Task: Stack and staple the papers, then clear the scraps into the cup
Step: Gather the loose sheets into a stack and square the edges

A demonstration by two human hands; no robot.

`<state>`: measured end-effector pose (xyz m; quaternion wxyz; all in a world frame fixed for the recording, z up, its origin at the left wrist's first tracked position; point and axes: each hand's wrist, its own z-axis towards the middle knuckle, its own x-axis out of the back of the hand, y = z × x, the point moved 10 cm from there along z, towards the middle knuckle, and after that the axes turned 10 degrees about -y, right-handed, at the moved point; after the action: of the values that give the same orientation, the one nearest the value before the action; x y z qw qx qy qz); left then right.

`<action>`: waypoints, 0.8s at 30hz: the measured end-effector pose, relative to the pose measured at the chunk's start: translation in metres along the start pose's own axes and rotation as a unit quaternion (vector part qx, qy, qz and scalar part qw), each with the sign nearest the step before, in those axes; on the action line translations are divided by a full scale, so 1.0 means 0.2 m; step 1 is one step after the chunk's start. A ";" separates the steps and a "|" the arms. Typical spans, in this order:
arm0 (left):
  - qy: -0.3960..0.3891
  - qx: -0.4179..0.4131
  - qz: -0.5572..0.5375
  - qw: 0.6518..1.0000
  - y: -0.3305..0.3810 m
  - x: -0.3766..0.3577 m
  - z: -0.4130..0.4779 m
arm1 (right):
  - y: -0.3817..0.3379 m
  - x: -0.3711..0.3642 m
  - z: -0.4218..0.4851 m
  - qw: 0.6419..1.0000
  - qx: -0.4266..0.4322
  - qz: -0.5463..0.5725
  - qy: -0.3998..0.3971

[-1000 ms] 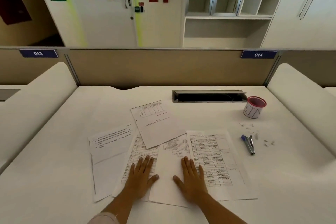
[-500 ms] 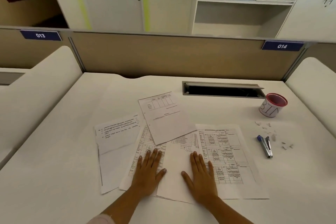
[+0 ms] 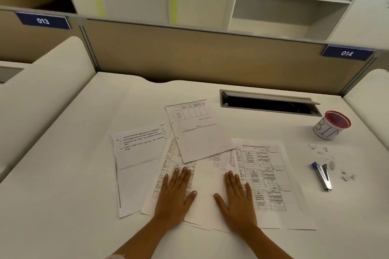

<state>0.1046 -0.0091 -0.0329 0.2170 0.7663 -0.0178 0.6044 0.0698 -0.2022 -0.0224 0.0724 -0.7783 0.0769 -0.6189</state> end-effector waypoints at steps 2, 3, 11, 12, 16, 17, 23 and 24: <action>0.011 -0.007 0.000 1.000 0.01 0.00 0.00 | 0.00 0.01 -0.01 1.000 0.004 0.010 0.010; 0.013 -0.009 -0.002 1.000 0.01 0.00 -0.01 | 0.00 0.02 -0.01 1.000 0.004 0.012 0.021; 0.031 -0.017 -0.031 0.999 0.00 0.01 -0.02 | 0.05 0.09 -0.02 0.995 -0.020 0.067 0.069; 0.036 -0.019 -0.041 0.998 0.00 0.02 -0.02 | 0.08 0.11 -0.02 0.993 -0.036 0.082 0.081; 0.071 -0.018 -0.101 0.992 -0.01 0.09 0.00 | 0.23 0.16 -0.01 0.983 -0.115 0.106 0.096; 0.080 -0.010 -0.121 0.989 -0.02 0.12 0.02 | 0.26 0.17 -0.01 0.982 -0.130 0.107 0.089; 0.114 0.124 -0.270 0.948 -0.06 0.26 0.25 | 0.33 0.11 0.01 0.978 -0.154 0.141 0.015; 0.109 0.156 -0.287 0.939 -0.05 0.28 0.28 | 0.32 0.11 0.02 0.978 -0.150 0.145 0.012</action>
<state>0.1742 -0.0064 0.0057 0.2600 0.6924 0.3211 0.5915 0.0763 -0.2685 -0.0160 0.0427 -0.7535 0.2816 -0.5925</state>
